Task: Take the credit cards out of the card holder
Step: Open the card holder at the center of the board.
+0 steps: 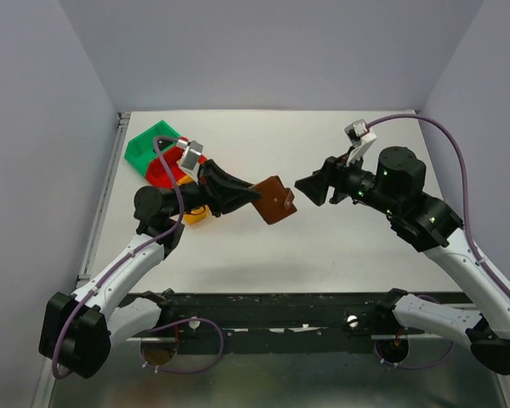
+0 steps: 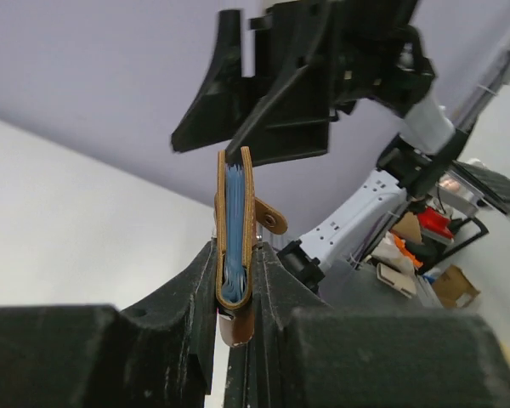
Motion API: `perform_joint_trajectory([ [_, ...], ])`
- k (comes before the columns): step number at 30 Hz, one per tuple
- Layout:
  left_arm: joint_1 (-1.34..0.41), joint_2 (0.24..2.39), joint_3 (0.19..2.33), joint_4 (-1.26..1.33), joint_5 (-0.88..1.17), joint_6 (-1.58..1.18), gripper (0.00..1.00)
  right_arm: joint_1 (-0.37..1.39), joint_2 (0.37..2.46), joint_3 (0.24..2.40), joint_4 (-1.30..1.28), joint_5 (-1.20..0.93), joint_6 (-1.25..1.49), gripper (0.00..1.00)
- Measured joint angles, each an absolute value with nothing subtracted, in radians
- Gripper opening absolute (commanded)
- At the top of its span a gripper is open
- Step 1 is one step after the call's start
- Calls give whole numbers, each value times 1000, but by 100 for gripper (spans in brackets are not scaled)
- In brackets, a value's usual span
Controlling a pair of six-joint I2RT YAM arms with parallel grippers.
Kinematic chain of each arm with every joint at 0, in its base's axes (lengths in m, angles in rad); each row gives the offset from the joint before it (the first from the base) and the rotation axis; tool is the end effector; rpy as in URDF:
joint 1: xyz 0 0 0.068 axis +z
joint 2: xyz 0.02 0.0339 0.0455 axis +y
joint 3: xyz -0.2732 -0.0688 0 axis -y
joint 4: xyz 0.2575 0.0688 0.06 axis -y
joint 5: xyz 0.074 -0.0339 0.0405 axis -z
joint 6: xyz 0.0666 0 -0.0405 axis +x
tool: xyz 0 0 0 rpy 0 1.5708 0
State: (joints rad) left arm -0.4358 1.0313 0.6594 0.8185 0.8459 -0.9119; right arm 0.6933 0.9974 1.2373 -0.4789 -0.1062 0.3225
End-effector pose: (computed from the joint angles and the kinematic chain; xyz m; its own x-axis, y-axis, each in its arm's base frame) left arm 0.2037 -0.1499 0.3613 -0.4655 -0.3615 -0.8078 0.8557 0.0494 -0.5152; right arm 0.1831 0.1613 0.4293 -0.3992 0.0780 -0.9135 -0.6201 0.7109 0.3317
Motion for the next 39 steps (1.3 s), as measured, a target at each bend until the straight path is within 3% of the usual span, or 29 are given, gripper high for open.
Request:
perform_joint_trajectory([
  [7, -406, 1193, 682, 1229, 1046, -1195, 0, 648, 967, 1158, -383, -298, 378, 72],
  [11, -405, 1281, 698, 1240, 1091, -1286, 0, 632, 944, 1127, -331, -372, 410, 73],
  [29, -400, 1267, 727, 1296, 1112, -1337, 0, 620, 966, 1108, -269, -481, 430, 70],
  [36, -400, 1264, 745, 1300, 1106, -1352, 0, 620, 939, 1105, -291, -437, 400, 99],
  [39, -402, 1226, 781, 1130, 1068, -1237, 0, 634, 935, 1132, -340, -371, 363, 100],
])
